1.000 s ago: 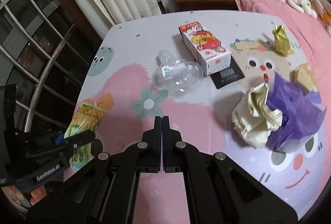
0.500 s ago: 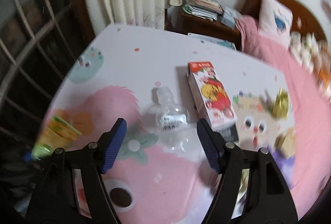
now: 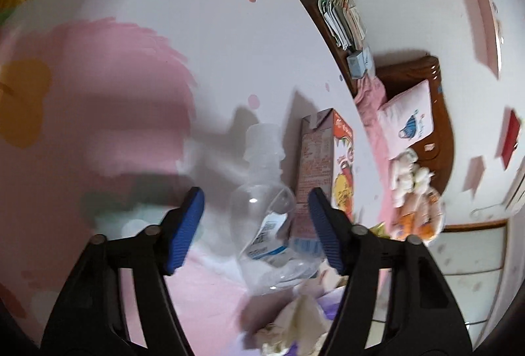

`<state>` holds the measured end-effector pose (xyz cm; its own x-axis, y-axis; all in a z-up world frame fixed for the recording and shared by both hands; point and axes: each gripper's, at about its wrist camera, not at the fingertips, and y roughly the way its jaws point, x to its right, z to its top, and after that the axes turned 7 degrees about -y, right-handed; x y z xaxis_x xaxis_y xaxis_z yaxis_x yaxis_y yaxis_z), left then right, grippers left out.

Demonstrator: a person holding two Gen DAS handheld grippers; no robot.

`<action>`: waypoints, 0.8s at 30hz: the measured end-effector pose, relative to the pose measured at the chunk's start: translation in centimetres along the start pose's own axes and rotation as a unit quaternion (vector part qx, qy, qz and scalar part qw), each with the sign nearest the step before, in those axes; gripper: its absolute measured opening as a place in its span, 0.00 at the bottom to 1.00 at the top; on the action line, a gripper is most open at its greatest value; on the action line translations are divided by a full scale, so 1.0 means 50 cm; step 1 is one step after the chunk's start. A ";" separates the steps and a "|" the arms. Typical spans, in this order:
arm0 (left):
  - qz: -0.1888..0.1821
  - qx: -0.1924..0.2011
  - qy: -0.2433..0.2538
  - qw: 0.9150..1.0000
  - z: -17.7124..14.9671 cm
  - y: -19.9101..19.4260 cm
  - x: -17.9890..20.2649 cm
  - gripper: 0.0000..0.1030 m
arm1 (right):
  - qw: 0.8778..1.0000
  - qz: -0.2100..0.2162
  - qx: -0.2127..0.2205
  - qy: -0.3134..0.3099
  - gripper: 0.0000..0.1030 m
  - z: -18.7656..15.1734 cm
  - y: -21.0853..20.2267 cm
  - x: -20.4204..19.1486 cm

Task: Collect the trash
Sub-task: 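Grasp the clear plastic bottle with the right tool while the left tool holds the green packet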

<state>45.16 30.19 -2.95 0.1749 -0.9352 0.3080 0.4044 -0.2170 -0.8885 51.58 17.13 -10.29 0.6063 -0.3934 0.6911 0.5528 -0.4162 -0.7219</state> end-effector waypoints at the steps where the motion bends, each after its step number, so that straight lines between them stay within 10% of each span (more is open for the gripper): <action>1: 0.000 -0.001 -0.002 1.000 0.001 0.005 -0.002 0.10 | 1.000 0.000 -0.008 -0.007 0.46 0.002 0.007 -0.001; 13: -0.006 -0.002 0.005 1.000 0.007 0.024 0.010 0.10 | 0.983 0.137 -0.016 0.125 0.38 -0.066 0.050 0.129; 24: -0.019 0.006 0.048 0.999 -0.089 -0.033 0.101 0.10 | 0.907 0.298 0.054 0.292 0.38 -0.277 -0.041 0.175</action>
<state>41.40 24.56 -1.46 0.0729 -0.9486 0.3078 0.4195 -0.2509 -0.8724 47.84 3.21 -2.31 0.4267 -0.9028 0.0540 0.2987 0.0843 -0.9506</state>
